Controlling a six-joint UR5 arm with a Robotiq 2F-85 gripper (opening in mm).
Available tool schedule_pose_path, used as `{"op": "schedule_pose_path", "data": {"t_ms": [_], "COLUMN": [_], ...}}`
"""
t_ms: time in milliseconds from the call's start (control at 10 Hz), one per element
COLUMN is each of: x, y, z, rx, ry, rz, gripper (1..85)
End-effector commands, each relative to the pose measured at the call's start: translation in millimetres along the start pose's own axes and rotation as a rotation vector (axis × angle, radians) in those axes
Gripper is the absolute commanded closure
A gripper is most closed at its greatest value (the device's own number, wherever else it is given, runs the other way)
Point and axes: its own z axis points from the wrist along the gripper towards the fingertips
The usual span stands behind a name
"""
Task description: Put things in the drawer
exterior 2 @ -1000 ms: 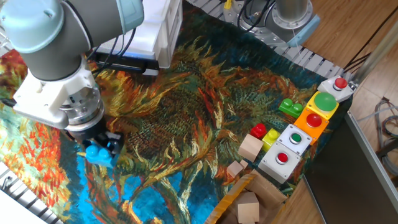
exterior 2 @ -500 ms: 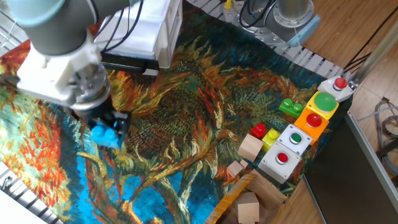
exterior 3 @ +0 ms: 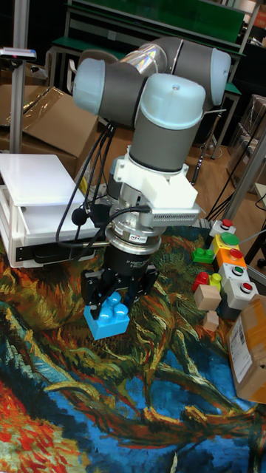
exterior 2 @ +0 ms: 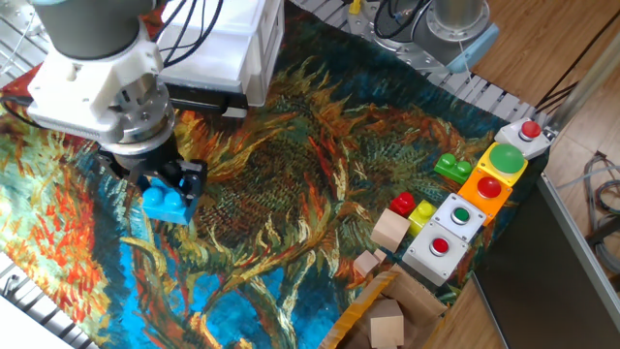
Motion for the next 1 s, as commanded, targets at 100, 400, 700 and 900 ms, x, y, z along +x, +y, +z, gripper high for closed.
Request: {"op": "schedule_pose_path", "data": {"t_ms": [100, 400, 700, 900], "x": [32.0, 53.0, 42.9, 66.9], "y": [3.4, 9.0, 10.8, -0.5], "z": [-35.9, -66.6, -66.5, -74.6], "rx": [-0.009, -0.028, -0.035, -0.024], "ry": [0.043, 0.033, -0.006, 0.035], "rz": [-0.011, -0.017, -0.008, -0.008], "gripper": [84.3, 84.3, 84.3, 84.3]}}
